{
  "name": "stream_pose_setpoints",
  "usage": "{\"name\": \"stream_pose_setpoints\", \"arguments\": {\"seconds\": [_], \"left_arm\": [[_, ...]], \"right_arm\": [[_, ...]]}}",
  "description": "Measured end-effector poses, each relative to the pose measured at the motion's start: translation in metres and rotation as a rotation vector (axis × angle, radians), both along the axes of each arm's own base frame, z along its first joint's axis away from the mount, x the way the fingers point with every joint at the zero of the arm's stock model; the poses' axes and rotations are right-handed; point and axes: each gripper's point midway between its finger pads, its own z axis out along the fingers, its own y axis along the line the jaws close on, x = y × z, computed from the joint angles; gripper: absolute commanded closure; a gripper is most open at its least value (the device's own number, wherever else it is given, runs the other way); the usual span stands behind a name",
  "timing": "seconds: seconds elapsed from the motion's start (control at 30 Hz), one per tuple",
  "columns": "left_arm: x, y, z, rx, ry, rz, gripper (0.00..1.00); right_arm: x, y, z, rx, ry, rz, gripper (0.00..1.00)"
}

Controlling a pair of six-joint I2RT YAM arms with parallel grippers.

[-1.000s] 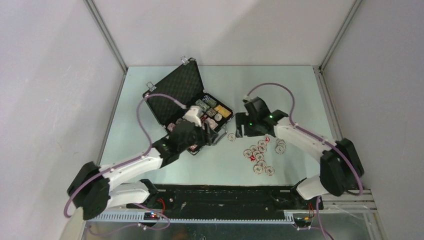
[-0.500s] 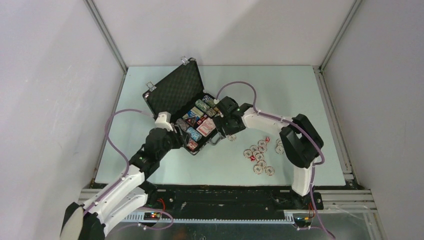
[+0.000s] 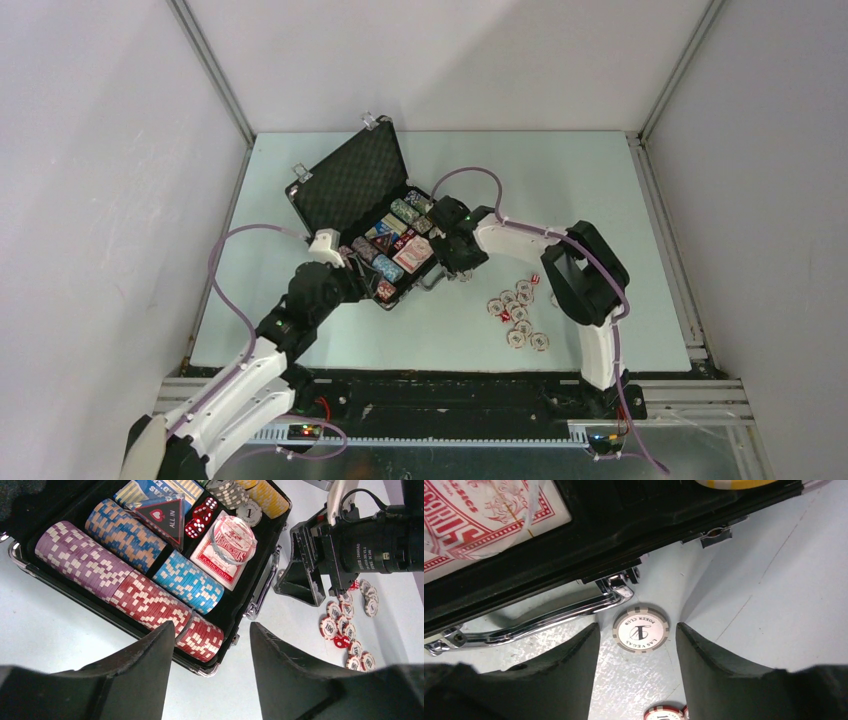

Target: Pack up texas hold em set

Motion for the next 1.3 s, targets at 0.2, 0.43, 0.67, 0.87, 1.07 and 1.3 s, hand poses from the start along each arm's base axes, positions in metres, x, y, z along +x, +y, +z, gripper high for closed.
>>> {"name": "stream_pose_setpoints", "arguments": {"seconds": [0.2, 0.43, 0.67, 0.87, 1.07, 1.3], "left_arm": [[-0.001, -0.002, -0.005, -0.022, 0.002, 0.002, 0.05], [-0.004, -0.002, -0.016, -0.064, 0.027, 0.025, 0.0], [-0.007, -0.019, -0.017, -0.16, 0.055, -0.024, 0.0], [-0.034, -0.045, -0.034, -0.259, 0.105, -0.113, 0.01], [-0.059, -0.084, -0.023, -0.293, 0.086, -0.231, 0.05], [-0.069, -0.1, -0.041, -0.271, 0.136, -0.236, 0.05]], "right_arm": [[0.001, 0.004, -0.001, 0.026, 0.021, 0.008, 0.63], [-0.001, 0.005, -0.002, 0.031, 0.019, 0.013, 0.68], [-0.028, 0.001, -0.001, 0.031, 0.022, -0.002, 0.72], [-0.066, -0.008, 0.001, 0.043, 0.09, -0.056, 0.72], [-0.074, -0.011, 0.004, 0.077, 0.114, -0.144, 0.73], [-0.08, -0.013, 0.004, 0.1, 0.137, -0.199, 0.5]]}}
